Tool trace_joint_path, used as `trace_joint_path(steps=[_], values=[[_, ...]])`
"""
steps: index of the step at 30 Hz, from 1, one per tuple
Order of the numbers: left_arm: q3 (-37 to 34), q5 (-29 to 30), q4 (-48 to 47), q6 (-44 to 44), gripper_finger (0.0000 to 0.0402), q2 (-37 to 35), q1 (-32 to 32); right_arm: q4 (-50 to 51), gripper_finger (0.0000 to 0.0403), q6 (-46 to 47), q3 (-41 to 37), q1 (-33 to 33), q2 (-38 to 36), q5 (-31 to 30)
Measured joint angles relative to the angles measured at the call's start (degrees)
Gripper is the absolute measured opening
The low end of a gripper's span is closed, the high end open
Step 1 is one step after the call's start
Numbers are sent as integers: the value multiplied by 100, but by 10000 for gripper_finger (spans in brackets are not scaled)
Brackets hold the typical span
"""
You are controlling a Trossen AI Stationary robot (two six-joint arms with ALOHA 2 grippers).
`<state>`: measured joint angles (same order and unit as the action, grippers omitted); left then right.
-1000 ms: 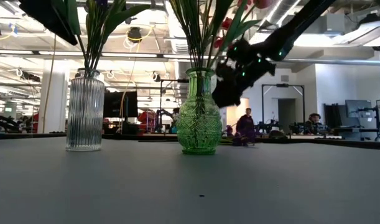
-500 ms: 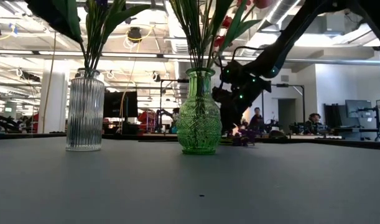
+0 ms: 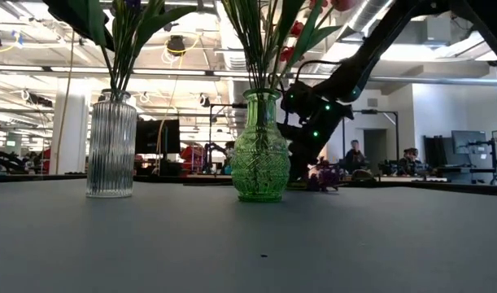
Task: Sort flowers into vase by color
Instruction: Put the violet flowers into the transparent vase
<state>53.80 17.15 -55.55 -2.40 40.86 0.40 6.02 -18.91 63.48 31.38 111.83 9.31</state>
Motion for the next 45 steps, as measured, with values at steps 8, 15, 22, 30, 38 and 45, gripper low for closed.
trace_joint_path(steps=[8,15,22,30,38,45], values=[[0,176,-1,88,148,0,0,271,126,-560,13,-436,-17,-1044],[0,801,-5,270,148,-6,38,365,26,-674,9,-632,-57,-1280],[8,777,-228,417,148,-4,340,638,47,-800,-20,-799,-345,-2664],[456,998,-733,230,148,-3,869,543,27,-1700,-13,-1198,-835,-4225],[861,774,-749,370,148,10,1750,20,37,-2981,-8,-1724,-1309,-5428],[861,-310,-392,1052,148,221,3006,-913,29,-4392,-2,-2281,-1510,-5594]])
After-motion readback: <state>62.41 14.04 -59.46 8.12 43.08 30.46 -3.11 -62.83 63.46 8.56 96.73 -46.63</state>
